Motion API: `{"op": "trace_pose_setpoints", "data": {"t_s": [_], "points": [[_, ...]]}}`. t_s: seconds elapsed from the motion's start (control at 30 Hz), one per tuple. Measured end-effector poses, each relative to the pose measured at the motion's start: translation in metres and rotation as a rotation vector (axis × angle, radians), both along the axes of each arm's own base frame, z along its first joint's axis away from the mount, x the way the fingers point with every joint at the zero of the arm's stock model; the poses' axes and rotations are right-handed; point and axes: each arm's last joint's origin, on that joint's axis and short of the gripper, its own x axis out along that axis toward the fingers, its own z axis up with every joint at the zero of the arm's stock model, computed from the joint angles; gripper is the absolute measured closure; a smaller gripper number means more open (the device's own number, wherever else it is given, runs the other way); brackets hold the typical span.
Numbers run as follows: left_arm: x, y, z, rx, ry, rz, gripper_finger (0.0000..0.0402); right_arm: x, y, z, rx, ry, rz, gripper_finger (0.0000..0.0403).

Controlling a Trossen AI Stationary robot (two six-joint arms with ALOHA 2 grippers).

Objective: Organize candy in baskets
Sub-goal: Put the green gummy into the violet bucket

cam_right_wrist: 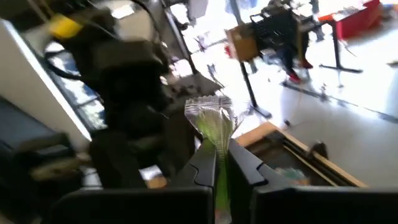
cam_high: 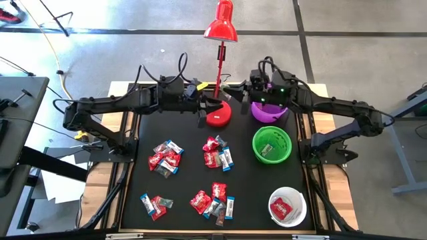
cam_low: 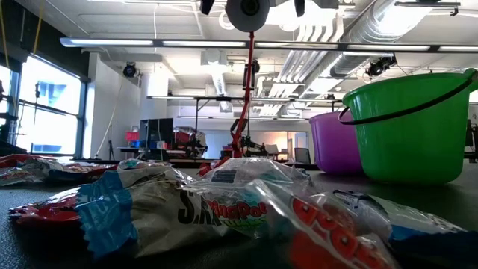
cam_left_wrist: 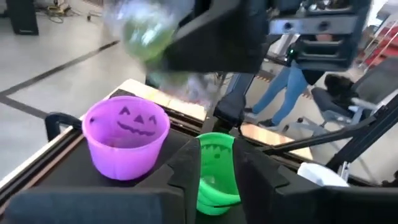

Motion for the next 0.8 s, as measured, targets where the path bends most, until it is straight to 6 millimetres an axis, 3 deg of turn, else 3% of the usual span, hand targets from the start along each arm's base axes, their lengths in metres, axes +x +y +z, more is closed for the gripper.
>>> {"op": "trace_pose_setpoints", "data": {"t_s": [0.13, 0.37, 0.8], "points": [[-0.007, 0.000, 0.000, 0.000, 0.036, 0.006, 0.0308, -0.008, -0.016, -0.020, 0.073, 0.202, -0.129, 0.0400], [-0.019, -0.001, 0.004, -0.018, 0.071, 0.017, 0.0307, -0.042, -0.043, -0.059, 0.201, 0.635, -0.445, 0.0400], [-0.037, 0.008, 0.016, 0.038, 0.046, 0.056, 0.0307, -0.083, -0.074, -0.076, 0.280, 0.924, -0.575, 0.0400]]}}
